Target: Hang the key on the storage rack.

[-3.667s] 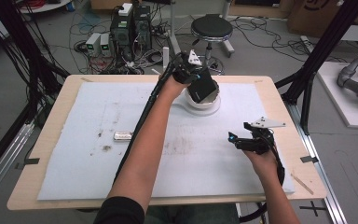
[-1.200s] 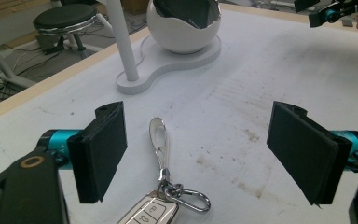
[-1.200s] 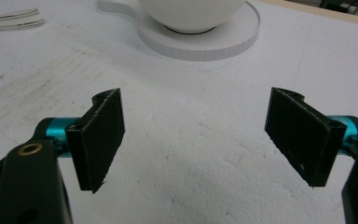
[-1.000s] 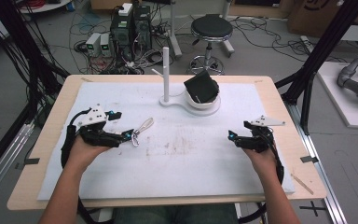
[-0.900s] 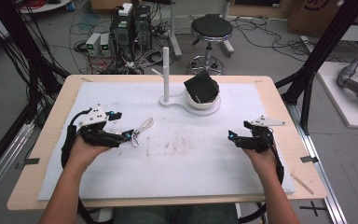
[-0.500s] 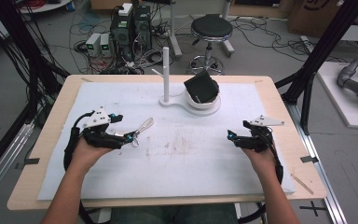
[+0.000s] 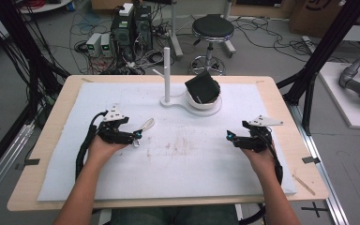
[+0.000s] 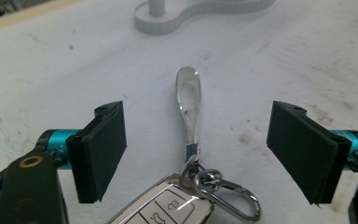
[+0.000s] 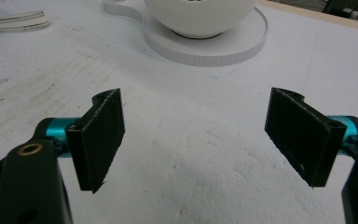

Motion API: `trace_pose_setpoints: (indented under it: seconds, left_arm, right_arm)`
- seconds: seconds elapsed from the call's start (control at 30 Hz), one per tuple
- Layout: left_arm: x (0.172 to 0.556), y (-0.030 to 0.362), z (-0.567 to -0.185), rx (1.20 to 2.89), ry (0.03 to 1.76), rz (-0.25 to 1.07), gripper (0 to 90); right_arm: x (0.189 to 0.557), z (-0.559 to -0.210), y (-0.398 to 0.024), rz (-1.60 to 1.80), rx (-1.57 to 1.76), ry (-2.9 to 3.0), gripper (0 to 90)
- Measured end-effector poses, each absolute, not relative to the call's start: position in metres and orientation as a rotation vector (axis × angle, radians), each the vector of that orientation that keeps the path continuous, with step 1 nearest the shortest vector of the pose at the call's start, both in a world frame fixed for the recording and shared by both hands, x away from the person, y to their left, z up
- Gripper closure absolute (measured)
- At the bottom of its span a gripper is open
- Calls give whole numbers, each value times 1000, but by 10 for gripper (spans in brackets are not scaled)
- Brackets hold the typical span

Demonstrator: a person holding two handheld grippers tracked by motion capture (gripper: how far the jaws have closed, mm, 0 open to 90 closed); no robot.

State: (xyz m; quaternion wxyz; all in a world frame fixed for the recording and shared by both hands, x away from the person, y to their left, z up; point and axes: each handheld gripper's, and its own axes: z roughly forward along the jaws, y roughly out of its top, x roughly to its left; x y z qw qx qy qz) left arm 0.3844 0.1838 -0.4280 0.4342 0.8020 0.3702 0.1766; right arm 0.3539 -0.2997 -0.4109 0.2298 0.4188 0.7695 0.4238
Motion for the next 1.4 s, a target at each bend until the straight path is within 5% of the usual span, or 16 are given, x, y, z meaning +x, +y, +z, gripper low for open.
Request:
trace_pose_setpoints:
  seconds: [0.53,0.83,1.23,1.4]
  left_arm:
    - [395,171,-448,2115,978,430,416]
    - [387,168,-447,2152,904,448,745]
    - [380,169,-435,2116,884,481,814]
    - [369,173,-414,1972,858,493,815]
  right_arm:
    - [353,-411,-300,1171,1149,2115,201]
    - [352,-411,-300,1164,1154,2120,201]
    - [351,-410,-300,1161,1141,2127,201]
    - [351,-410,-299,1164,1142,2123,202]
